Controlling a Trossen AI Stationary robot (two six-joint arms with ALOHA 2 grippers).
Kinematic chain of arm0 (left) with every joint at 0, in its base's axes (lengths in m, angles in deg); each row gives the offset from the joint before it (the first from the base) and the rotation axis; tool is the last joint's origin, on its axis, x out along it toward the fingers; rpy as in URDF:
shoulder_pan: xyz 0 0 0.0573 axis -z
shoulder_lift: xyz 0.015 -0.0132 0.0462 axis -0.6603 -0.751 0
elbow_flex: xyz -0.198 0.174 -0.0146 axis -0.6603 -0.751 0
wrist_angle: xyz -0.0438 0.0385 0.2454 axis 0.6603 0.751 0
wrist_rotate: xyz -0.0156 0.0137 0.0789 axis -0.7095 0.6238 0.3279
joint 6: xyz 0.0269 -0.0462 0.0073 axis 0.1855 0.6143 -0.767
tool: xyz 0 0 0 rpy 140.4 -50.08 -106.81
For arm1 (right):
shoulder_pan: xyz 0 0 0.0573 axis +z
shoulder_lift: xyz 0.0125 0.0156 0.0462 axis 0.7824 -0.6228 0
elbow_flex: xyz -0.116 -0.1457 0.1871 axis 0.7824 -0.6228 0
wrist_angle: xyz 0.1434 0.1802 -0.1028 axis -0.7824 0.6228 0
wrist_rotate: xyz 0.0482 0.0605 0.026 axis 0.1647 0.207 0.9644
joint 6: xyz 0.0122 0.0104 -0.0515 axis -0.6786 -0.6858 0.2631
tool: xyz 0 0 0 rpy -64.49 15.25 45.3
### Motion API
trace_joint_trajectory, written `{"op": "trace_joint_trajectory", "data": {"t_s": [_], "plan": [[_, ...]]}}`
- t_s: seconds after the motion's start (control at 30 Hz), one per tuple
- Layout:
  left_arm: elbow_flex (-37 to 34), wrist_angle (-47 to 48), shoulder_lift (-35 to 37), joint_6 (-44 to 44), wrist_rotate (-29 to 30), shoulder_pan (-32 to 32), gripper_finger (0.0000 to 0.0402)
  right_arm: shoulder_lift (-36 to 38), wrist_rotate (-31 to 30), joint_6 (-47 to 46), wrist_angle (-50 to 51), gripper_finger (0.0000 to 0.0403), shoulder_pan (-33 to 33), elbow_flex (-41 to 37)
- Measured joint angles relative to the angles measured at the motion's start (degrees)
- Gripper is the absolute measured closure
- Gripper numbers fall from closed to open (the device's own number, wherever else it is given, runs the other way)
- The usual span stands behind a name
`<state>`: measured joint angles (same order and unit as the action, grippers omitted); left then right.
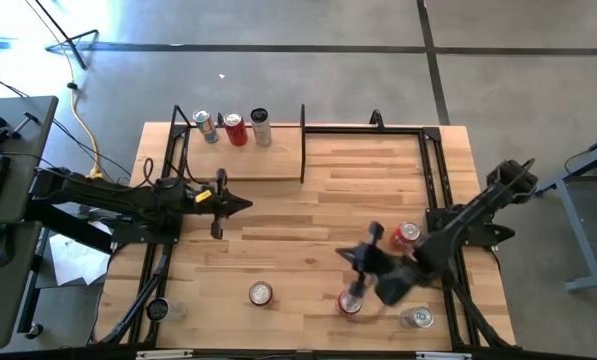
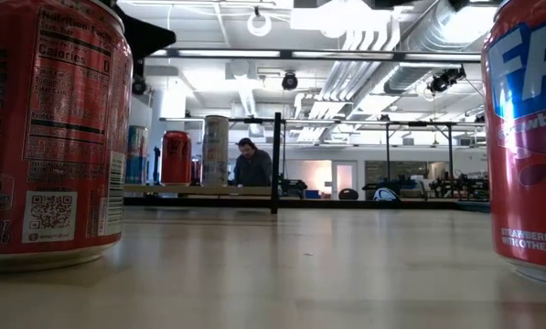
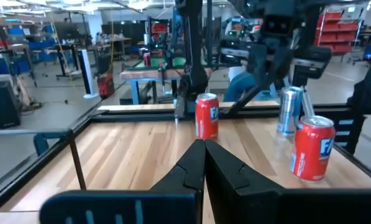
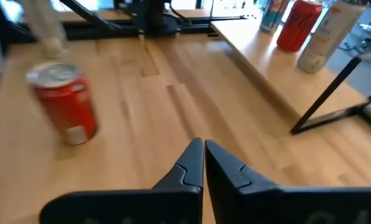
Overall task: Place canned beverage on shelf
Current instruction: Put the bottom red soda can on the shelf
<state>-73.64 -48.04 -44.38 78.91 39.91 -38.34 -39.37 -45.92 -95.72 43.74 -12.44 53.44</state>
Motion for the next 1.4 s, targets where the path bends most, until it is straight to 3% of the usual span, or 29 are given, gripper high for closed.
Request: {"op": "trace_joint_trajectory", "data": {"t_s": [0.2,0.3,0.4,0.63,0.77,1.07,1.4], "plan": [[0.00,5.81,5.25,0.55,-0.04,0.00,0.0402,-1.74,-3.34,-9.12,-1.46,0.0400,8.66,0.04],[-0.02,7.25,6.06,2.08,-0.04,0.02,0.0402,-3.98,-3.59,-10.46,-4.61,0.0379,10.99,0.04],[-0.02,7.98,6.02,3.68,-0.04,0.05,0.0402,-6.75,-3.14,-9.76,-8.83,0.0329,12.73,0.04],[-0.02,9.18,5.99,5.64,-0.04,0.09,0.0401,-10.95,-2.40,-10.73,-14.23,0.0168,17.16,0.04],[-0.02,9.32,5.99,5.64,-0.02,0.09,0.0401,-11.84,-3.29,-13.14,-13.74,0.0115,18.21,0.04],[-0.04,11.16,5.97,6.14,0.07,0.09,0.0402,-12.41,-2.97,-16.34,-7.14,0.0107,16.75,0.04],[-0.04,11.57,5.99,6.59,0.29,0.09,0.0402,-12.39,4.28,-21.22,-3.05,0.0106,14.61,0.04]]}}
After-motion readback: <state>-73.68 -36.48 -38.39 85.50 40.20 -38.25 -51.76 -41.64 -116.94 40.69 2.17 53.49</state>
